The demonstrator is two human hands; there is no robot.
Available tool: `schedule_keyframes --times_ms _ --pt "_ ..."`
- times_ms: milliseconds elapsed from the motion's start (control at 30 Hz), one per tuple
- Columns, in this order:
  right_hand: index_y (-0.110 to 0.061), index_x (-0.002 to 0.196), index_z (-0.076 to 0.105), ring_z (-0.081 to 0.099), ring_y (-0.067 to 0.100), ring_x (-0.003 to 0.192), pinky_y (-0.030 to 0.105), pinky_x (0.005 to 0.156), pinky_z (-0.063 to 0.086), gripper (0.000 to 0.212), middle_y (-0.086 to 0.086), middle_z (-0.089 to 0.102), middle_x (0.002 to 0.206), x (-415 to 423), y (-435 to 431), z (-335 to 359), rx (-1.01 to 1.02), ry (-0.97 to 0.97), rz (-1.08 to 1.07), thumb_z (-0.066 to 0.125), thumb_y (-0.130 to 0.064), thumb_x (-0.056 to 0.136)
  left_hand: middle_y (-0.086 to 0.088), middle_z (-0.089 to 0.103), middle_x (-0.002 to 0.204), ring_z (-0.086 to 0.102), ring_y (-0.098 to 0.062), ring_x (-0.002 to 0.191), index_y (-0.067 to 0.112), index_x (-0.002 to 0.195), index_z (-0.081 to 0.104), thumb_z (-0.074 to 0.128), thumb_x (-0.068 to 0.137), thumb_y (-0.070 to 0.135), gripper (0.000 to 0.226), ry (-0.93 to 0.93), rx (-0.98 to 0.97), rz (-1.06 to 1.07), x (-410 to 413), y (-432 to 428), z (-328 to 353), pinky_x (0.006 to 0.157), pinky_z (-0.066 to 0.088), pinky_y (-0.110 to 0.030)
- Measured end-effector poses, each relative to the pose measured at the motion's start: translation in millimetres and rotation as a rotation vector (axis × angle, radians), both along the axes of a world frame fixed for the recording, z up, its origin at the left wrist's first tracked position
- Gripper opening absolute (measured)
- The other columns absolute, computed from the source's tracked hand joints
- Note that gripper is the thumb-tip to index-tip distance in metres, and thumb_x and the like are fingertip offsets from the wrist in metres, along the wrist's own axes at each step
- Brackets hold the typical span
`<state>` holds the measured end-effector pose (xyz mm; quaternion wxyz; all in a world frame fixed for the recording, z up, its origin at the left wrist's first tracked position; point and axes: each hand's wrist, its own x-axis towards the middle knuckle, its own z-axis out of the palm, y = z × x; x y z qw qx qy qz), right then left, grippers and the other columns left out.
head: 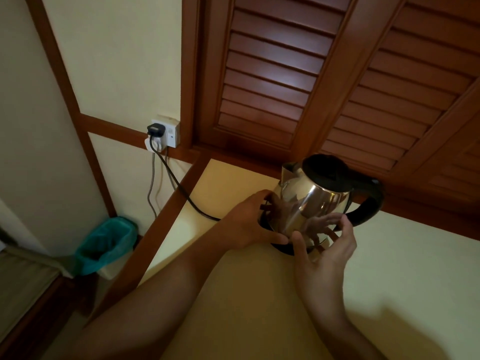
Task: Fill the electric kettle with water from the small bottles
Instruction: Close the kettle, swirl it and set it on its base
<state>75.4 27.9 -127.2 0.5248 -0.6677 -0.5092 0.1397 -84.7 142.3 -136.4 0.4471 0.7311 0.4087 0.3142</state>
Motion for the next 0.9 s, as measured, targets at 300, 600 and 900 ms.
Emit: schedule_keyframes --times_ms 300,600,900 --pt "-0.03 0.15 0.028 0.043 0.014 0.134 0.047 0.107 0.047 0.086 -0.009 0.036 0.144 15 1 13 0.051 0.061 -0.001 0.081 -0.035 0.081 0.025 0.054 0.136 0.053 0.016 0.12 0.047 0.128 0.049 0.1 0.07 0.032 0.079 -0.026 -0.058 -0.037 2 1 7 0.09 0.057 -0.018" --pt "-0.028 0.152 0.029 0.039 0.007 0.129 0.031 0.1 0.044 0.098 -0.01 0.037 0.147 12 16 22 0.065 0.062 -0.052 0.084 -0.043 0.073 0.022 0.058 0.14 0.056 -0.005 0.13 0.043 0.151 0.036 0.101 0.065 0.041 0.108 -0.013 -0.121 -0.056 13 -2 18 0.098 0.056 -0.022" --pt "-0.031 0.146 0.036 0.051 0.016 0.128 0.04 0.096 0.056 0.092 -0.009 0.051 0.139 14 23 15 0.081 0.057 -0.049 0.08 -0.059 0.07 0.01 0.062 0.137 0.062 -0.02 0.129 0.038 0.144 0.04 0.106 0.055 0.037 0.111 -0.022 -0.19 0.005 18 -5 22 0.106 0.058 -0.039"
